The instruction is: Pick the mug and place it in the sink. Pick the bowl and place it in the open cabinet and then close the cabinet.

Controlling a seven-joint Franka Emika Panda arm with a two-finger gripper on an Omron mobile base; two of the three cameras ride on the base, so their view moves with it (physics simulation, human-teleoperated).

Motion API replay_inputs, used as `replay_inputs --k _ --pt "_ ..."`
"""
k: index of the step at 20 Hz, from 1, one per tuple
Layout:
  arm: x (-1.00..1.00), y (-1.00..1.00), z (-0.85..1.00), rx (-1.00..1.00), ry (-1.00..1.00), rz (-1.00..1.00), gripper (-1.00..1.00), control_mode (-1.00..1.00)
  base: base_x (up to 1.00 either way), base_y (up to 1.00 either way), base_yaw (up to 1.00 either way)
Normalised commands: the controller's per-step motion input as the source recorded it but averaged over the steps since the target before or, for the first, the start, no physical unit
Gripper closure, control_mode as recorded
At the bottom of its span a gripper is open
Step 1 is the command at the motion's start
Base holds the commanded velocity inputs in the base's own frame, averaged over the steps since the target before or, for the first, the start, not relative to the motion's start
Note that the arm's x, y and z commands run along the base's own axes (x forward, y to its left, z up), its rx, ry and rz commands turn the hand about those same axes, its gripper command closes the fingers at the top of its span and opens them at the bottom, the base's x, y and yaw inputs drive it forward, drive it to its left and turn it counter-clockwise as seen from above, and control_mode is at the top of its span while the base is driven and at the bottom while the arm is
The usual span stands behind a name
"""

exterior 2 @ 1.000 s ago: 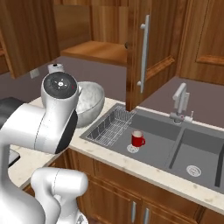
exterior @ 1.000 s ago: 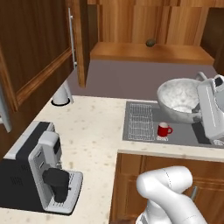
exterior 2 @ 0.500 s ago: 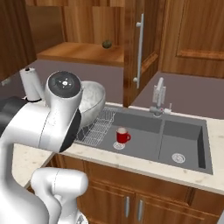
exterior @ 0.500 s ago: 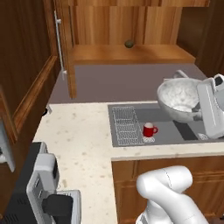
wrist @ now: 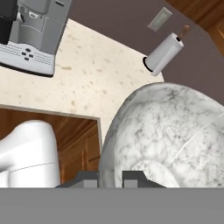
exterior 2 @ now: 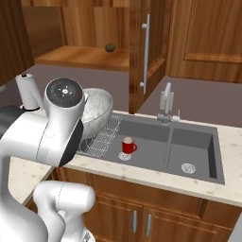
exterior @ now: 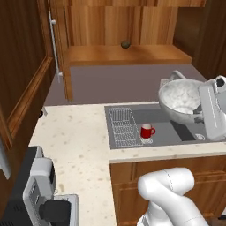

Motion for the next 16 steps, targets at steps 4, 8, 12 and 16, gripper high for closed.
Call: replay_inputs --k 4,8,12,16 --pt "0.0 0.0 0.0 0.0 0.0 0.0 1.0 1.0 1.0 0.9 -0.11" --pt "0.0 0.0 0.0 0.0 0.0 0.0 1.0 1.0 1.0 1.0 -0.04" --pt "0.0 0.0 0.0 0.0 0.0 0.0 1.0 1.0 1.0 1.0 0.0" --pt "0.0 0.0 0.0 0.0 0.0 0.0 1.0 1.0 1.0 0.79 0.21"
